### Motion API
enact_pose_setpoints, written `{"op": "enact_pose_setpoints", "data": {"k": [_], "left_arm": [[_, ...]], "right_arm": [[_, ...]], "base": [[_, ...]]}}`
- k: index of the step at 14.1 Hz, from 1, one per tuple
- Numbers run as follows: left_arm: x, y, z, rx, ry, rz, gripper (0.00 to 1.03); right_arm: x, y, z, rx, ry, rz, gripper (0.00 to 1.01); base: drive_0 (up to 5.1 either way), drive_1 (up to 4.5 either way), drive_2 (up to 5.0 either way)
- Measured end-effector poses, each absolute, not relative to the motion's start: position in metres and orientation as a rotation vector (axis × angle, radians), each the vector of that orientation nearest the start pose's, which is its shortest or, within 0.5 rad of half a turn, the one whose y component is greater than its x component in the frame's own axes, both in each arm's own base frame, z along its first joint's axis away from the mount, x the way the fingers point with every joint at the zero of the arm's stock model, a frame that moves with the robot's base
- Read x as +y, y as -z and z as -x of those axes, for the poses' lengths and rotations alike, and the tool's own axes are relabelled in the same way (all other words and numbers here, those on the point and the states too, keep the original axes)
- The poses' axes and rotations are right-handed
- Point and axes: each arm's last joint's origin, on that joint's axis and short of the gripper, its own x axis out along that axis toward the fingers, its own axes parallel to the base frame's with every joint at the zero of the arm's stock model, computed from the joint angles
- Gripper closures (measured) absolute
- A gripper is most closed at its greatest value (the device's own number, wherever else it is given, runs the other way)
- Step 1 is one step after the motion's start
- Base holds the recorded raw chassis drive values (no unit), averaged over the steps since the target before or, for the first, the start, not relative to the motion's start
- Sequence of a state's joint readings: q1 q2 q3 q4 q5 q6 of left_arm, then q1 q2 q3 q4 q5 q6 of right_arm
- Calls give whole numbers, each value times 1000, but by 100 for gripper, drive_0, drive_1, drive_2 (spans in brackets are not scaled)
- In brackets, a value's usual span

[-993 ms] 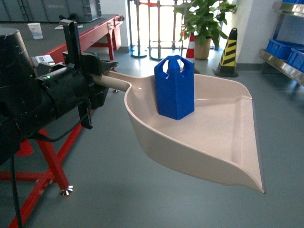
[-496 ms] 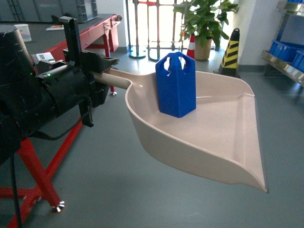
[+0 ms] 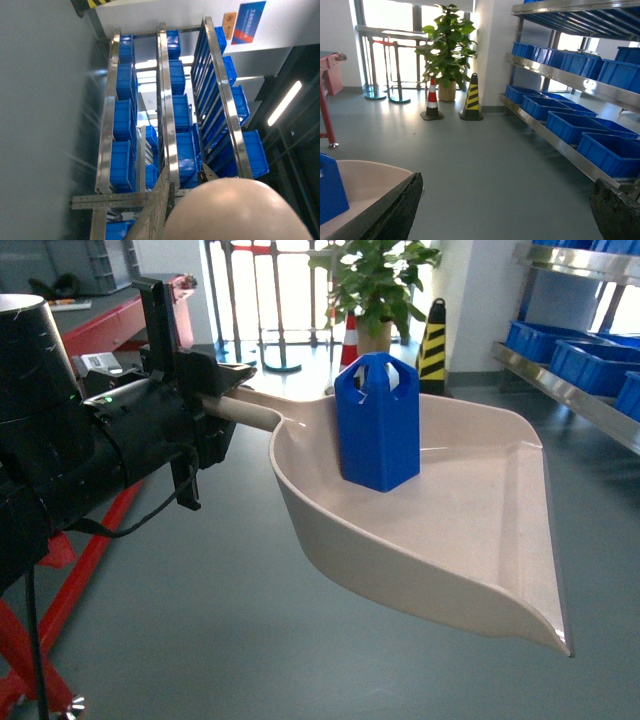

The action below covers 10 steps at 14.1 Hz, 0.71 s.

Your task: Place part in tray to right shelf

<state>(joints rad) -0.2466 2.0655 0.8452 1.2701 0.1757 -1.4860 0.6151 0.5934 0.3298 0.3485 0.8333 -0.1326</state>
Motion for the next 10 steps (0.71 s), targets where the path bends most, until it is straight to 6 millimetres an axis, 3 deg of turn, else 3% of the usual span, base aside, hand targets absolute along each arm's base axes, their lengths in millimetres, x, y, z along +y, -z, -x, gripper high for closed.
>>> {"op": "enact_pose_setpoints", "data": {"k": [10], "left_arm": [[-98,-131,-369,271,377,1464,91]], "right_arm": [[63,-253,-127,-49,222,76,3]], "base": [[-162,-162,-162]]}}
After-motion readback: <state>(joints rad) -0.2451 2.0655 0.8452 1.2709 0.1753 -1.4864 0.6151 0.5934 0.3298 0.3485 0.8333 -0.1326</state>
